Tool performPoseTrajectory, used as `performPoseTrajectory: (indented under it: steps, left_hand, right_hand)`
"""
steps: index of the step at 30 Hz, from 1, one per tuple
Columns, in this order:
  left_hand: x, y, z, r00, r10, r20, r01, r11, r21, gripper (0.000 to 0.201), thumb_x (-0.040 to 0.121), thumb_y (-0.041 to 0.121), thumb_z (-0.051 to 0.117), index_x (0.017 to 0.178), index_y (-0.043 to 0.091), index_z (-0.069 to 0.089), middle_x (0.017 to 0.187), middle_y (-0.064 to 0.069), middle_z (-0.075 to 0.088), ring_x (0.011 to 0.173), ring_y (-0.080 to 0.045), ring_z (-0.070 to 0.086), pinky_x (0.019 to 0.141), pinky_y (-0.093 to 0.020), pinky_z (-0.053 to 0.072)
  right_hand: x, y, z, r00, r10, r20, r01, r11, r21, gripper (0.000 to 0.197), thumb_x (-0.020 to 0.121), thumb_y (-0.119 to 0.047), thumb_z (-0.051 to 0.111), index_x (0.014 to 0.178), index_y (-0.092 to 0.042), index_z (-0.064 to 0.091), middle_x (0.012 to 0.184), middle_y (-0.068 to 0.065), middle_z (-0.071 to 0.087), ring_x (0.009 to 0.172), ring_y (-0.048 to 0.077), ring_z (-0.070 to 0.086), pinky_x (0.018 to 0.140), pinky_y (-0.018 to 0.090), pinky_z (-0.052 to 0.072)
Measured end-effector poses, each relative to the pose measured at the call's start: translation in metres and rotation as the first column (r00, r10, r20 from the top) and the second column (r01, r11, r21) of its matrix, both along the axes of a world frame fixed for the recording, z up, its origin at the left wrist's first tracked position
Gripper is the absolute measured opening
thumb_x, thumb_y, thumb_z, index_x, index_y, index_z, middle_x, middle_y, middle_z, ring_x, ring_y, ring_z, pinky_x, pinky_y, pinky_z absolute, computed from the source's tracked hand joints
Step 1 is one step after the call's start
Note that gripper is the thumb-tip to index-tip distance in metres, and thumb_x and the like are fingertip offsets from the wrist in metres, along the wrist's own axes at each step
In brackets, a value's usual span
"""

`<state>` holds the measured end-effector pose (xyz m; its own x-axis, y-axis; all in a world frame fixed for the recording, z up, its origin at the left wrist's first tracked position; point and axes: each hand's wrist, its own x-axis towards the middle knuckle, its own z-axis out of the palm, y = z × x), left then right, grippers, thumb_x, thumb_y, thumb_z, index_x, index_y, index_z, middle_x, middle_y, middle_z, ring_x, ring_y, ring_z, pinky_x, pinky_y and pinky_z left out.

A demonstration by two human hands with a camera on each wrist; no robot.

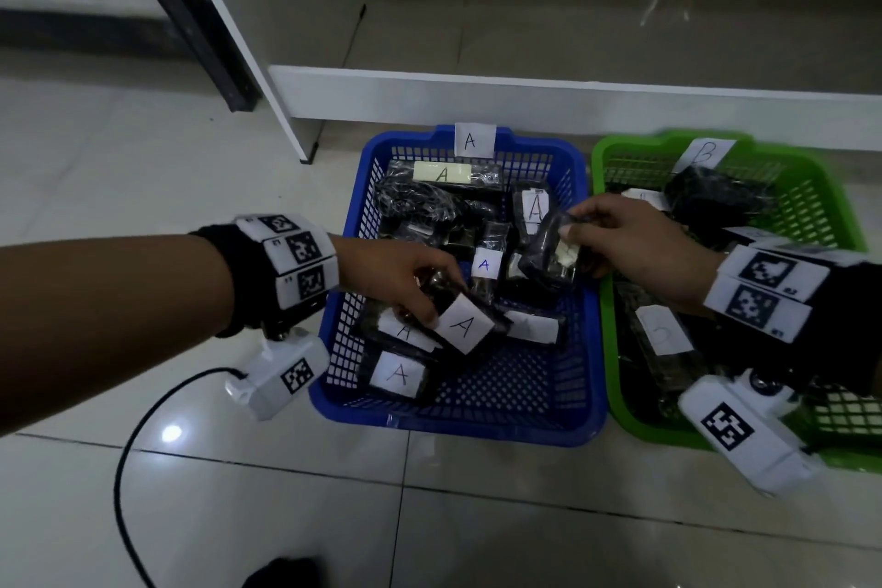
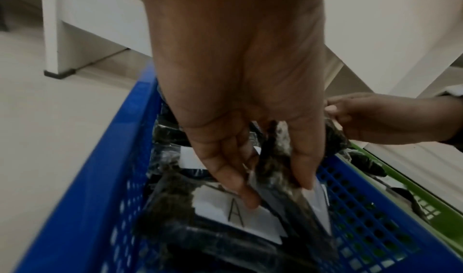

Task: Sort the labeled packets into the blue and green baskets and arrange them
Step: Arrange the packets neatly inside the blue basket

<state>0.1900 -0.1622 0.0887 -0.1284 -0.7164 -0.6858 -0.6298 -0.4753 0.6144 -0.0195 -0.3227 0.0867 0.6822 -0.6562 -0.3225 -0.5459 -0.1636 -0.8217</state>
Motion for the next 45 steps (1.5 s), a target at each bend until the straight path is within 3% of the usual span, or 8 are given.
performPoseTrajectory:
  steps: [5,8,14,17,28,35,40,45]
  left_hand:
    - [0.001,0.005,-0.010,0.960,-0.217,0.177,0.209,0.976,0.063,0.040,0.080,0.022,0.073,0.115,0.022,0.054,0.087,0.008,0.060,0.077,-0.013,0.056,0.072,-0.027,0.048]
    - [0.001,0.006,-0.013,0.929,-0.284,0.235,0.274,0.959,0.078,0.033,0.079,0.018,0.072,0.106,0.015,0.053,0.087,0.001,0.058,0.076,-0.012,0.051,0.067,-0.026,0.044]
    - [0.002,0.007,-0.013,0.836,-0.451,0.313,0.418,0.892,0.172,0.032,0.075,0.010,0.076,0.097,0.016,0.053,0.099,-0.006,0.061,0.082,-0.015,0.050,0.067,-0.024,0.040]
    - [0.004,0.008,-0.017,0.832,-0.448,0.328,0.426,0.894,0.140,0.032,0.075,0.009,0.076,0.092,0.017,0.049,0.094,-0.002,0.057,0.081,-0.014,0.049,0.061,-0.024,0.039]
    - [0.008,0.010,-0.021,0.845,-0.434,0.311,0.420,0.900,0.115,0.039,0.076,0.011,0.075,0.108,0.010,0.053,0.110,-0.010,0.061,0.089,-0.016,0.050,0.068,-0.024,0.040]
    - [0.008,0.012,-0.021,0.832,-0.445,0.331,0.431,0.895,0.118,0.042,0.077,0.013,0.075,0.112,0.013,0.051,0.111,-0.008,0.059,0.093,-0.019,0.052,0.076,-0.029,0.043]
    - [0.010,0.013,-0.018,0.850,-0.426,0.309,0.407,0.905,0.127,0.070,0.076,0.013,0.076,0.131,0.024,0.033,0.106,-0.003,0.058,0.084,-0.015,0.053,0.060,-0.022,0.040]
    - [0.016,0.005,-0.002,0.731,-0.504,0.461,0.460,0.862,0.213,0.072,0.079,0.020,0.073,0.139,0.022,0.034,0.123,-0.006,0.054,0.099,-0.018,0.052,0.074,-0.024,0.041]
  right_hand:
    - [0.004,0.007,0.020,0.954,0.249,-0.165,-0.264,0.961,-0.078,0.023,0.084,-0.033,0.067,0.082,-0.010,0.063,0.065,0.008,0.068,0.050,0.018,0.060,0.050,0.020,0.046]
    - [0.009,0.023,0.026,0.772,0.487,-0.409,-0.518,0.854,0.039,0.031,0.090,-0.036,0.058,0.085,-0.006,0.061,0.067,0.007,0.071,0.043,0.012,0.056,0.043,0.016,0.041]
    - [0.000,0.064,0.004,0.350,0.531,-0.772,-0.888,0.451,-0.093,0.040,0.099,-0.039,0.039,0.135,-0.023,0.040,0.114,0.006,0.059,0.098,0.022,0.047,0.087,0.036,0.035]
    - [-0.005,0.069,-0.009,0.417,0.436,-0.797,-0.893,0.358,-0.271,0.045,0.097,-0.040,0.043,0.140,-0.028,0.036,0.113,0.003,0.055,0.114,0.025,0.035,0.094,0.041,0.023]
    - [-0.002,0.051,-0.015,0.774,0.216,-0.596,-0.569,0.650,-0.504,0.025,0.097,-0.036,0.044,0.079,-0.020,0.038,0.062,-0.009,0.037,0.066,0.020,0.042,0.091,0.033,0.022]
    - [0.008,0.052,-0.002,0.785,0.376,-0.492,-0.572,0.745,-0.344,0.038,0.092,-0.030,0.057,0.064,-0.022,0.033,0.076,-0.004,0.039,0.076,0.017,0.042,0.075,0.030,0.035]
    - [0.010,0.059,0.001,0.491,0.621,-0.611,-0.811,0.582,-0.060,0.030,0.091,-0.029,0.059,0.070,-0.015,0.043,0.077,0.000,0.050,0.067,0.011,0.045,0.058,0.022,0.036]
    - [0.005,0.051,0.003,0.605,0.639,-0.475,-0.731,0.682,-0.014,0.033,0.083,-0.025,0.070,0.103,-0.028,0.043,0.092,-0.009,0.057,0.072,0.005,0.053,0.061,0.018,0.043]
